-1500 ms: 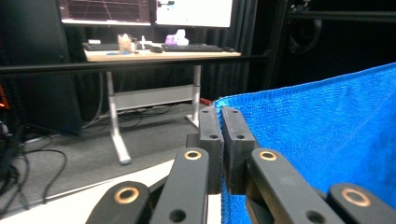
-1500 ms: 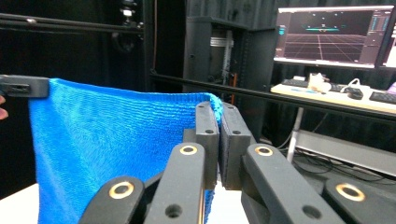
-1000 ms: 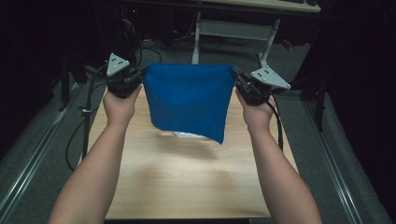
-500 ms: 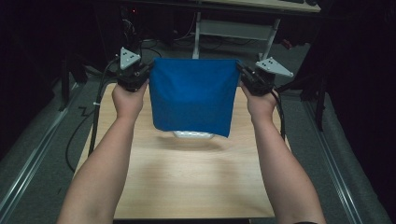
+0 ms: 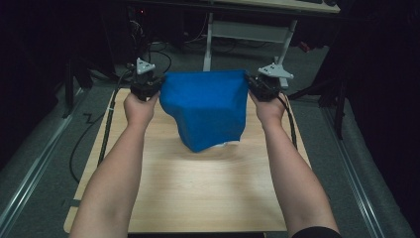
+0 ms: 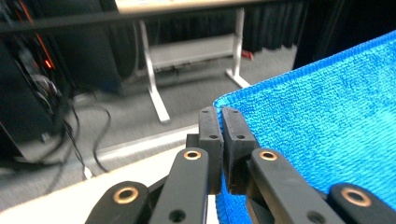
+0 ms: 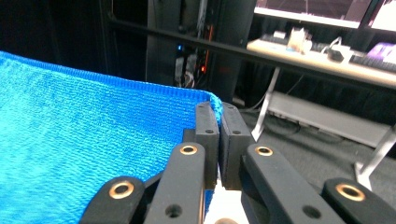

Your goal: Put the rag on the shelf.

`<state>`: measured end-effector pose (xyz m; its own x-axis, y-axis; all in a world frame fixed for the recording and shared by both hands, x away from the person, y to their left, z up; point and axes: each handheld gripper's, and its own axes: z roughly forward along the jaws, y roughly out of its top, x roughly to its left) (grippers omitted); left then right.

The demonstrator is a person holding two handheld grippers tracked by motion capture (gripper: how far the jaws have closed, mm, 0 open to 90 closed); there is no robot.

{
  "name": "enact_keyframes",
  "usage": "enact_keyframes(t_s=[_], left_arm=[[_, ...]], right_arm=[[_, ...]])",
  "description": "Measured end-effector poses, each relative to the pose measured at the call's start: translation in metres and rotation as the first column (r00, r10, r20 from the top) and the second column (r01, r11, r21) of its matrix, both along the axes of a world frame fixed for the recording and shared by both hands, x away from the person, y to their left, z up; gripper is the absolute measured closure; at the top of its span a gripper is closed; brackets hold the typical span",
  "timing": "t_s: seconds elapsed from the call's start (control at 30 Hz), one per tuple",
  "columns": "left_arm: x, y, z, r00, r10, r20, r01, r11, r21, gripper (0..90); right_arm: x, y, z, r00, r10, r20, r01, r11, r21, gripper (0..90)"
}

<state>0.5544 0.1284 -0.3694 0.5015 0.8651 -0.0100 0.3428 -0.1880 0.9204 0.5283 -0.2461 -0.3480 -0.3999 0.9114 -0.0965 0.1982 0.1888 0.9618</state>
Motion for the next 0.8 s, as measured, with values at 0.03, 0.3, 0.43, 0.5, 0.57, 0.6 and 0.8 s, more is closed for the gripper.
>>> enact_keyframes(t_s=[0.03,0.3,0.43,0.5,0.57,0.6,0.8], left_arm=[[0.0,0.001,-0.008,0.9997,-0.01,-0.024,0.01,0.9999,-0.009,87.9],[-0.015,0.003,-0.061,0.989,-0.061,-0.135,0.059,0.9981,-0.017,87.9],[-0.024,0.004,-0.076,0.986,-0.075,-0.149,0.07,0.9968,-0.039,87.9],[-0.029,0.003,-0.082,0.9849,-0.086,-0.151,0.078,0.9955,-0.054,87.9],[-0.032,0.003,-0.087,0.9827,-0.099,-0.156,0.09,0.9939,-0.063,87.8],[-0.035,0.003,-0.09,0.9835,-0.106,-0.146,0.096,0.9925,-0.075,87.8],[-0.044,0.004,-0.099,0.9836,-0.118,-0.137,0.104,0.9891,-0.105,87.8]], right_arm=[[0.002,0.001,-0.014,0.999,-0.004,-0.045,0.004,1.0,-0.006,88.7],[-0.01,0.0,-0.059,0.9926,0.0,-0.121,-0.002,0.9998,-0.019,88.7],[-0.019,0.001,-0.072,0.9898,0.012,-0.142,-0.016,0.9996,-0.025,88.7],[-0.024,0.003,-0.078,0.9876,0.016,-0.156,-0.019,0.9997,-0.015,88.6],[-0.027,0.003,-0.084,0.9858,0.025,-0.166,-0.027,0.9996,-0.01,88.7],[-0.028,0.004,-0.086,0.9849,0.025,-0.171,-0.028,0.9995,-0.013,88.6],[-0.036,0.008,-0.098,0.9809,0.039,-0.191,-0.042,0.9991,-0.01,88.7]])
